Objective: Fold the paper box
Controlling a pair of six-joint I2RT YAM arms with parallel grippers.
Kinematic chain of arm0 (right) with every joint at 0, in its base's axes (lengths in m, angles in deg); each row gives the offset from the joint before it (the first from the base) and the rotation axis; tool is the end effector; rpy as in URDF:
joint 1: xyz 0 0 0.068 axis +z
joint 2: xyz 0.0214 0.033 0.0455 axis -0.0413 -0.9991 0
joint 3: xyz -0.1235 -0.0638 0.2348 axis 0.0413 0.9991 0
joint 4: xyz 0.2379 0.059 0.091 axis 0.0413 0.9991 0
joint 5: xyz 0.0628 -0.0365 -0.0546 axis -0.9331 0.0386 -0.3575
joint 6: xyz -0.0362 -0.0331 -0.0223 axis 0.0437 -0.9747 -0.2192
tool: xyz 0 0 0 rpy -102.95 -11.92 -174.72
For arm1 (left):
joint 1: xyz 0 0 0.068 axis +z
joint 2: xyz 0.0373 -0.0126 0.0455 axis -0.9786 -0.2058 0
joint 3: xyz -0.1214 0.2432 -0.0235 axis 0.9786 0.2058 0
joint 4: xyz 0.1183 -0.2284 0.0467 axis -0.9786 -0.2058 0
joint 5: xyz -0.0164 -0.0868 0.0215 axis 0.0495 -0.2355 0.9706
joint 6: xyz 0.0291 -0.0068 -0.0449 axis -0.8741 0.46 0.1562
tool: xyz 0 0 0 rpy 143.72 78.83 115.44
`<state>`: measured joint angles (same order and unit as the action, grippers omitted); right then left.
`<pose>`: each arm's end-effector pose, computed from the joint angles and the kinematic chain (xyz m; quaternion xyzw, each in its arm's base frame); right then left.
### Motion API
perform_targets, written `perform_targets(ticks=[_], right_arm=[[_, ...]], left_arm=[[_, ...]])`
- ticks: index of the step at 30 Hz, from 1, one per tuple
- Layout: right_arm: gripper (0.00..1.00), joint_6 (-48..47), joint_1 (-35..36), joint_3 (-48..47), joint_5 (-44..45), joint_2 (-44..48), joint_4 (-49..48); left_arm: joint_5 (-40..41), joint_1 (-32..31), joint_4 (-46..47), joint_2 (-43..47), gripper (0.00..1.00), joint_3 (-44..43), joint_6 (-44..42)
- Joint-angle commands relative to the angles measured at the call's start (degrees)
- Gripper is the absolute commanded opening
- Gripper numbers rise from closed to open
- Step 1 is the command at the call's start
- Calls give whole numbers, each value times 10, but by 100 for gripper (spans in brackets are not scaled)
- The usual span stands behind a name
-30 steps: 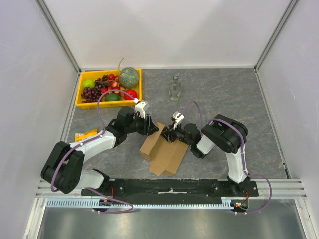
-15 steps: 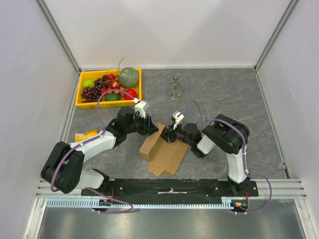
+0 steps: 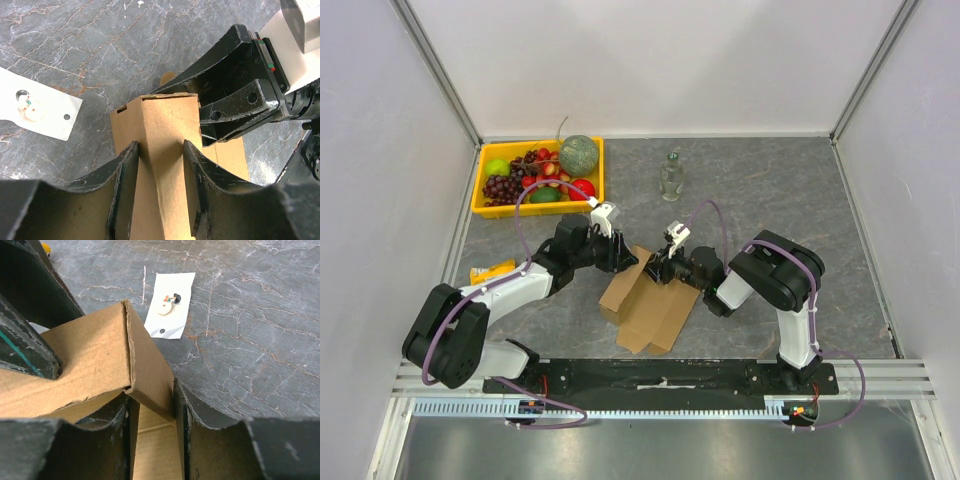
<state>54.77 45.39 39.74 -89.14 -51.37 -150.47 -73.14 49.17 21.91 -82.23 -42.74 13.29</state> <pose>0.2298 0.2251 0.0992 -0.2149 0.7321 0.4118 0.4983 0.2320 -0.1446 0.1936 0.1861 0.8395 -0.3520 0.3697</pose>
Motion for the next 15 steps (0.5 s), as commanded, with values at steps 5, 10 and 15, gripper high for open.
perform_targets(ticks=[5,10,15], right_arm=[[35,17,7,-28,29,15,-208],[31,28,8,-39,49,8,-210],[29,28,12,-39,73,6,-206]], left_arm=[[-20,2,11,-9,46,5,13],[-26,1,16,-11,46,7,17],[-32,2,18,-15,46,5,17]])
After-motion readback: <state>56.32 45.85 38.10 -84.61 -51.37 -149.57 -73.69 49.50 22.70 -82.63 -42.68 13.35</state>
